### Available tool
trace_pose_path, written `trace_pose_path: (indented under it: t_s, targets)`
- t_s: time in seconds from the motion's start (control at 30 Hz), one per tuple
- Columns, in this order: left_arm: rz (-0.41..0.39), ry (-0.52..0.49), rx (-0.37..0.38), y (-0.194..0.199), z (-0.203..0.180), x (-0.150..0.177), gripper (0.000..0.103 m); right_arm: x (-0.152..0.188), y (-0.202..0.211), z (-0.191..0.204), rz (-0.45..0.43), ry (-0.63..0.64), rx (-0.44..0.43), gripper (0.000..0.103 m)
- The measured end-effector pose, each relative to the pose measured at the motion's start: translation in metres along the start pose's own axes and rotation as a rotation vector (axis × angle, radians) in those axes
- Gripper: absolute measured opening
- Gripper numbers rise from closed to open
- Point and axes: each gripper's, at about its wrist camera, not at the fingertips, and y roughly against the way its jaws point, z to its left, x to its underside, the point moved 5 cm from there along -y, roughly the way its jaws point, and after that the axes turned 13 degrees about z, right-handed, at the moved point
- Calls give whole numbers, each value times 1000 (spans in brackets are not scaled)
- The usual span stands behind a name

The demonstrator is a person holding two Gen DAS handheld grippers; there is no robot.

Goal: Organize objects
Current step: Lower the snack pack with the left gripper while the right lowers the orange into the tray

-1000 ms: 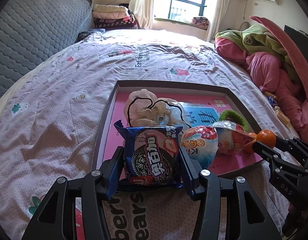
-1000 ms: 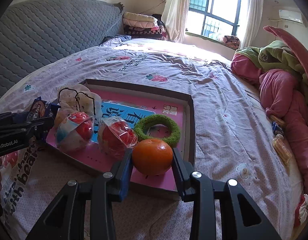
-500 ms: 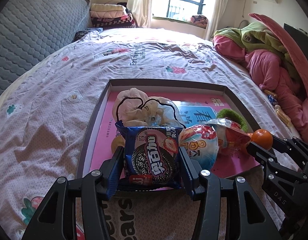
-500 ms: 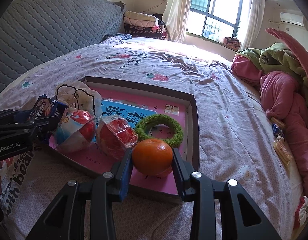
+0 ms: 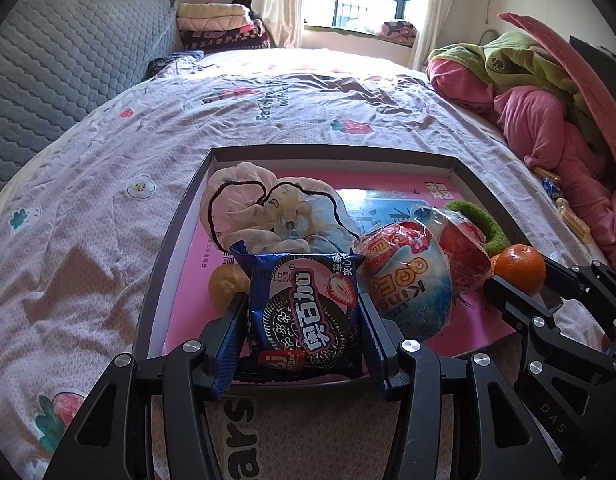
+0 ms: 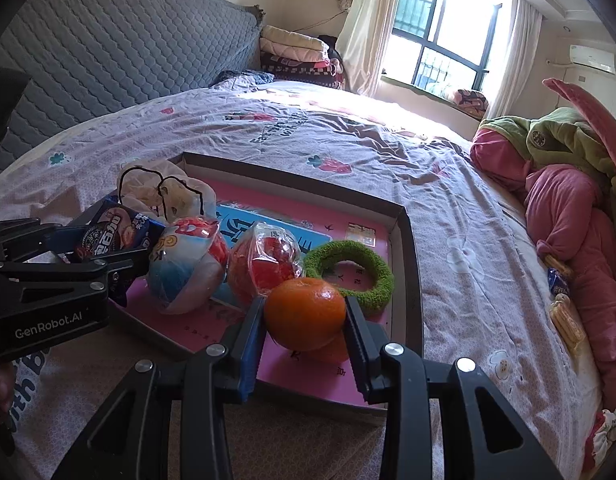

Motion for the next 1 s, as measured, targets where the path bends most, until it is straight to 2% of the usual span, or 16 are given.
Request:
trace_pose_path:
  t_s: [0.43, 0.83, 1.0]
  targets:
    - [8, 1, -10, 1, 1, 4, 54, 7, 2, 3, 12, 35, 51, 39]
    - [9, -8, -13, 3, -1, 7, 55, 9, -1, -7, 9, 0, 78, 39]
    - [12, -9, -15, 4, -1, 8, 55, 10, 0, -14, 13, -32, 43, 39]
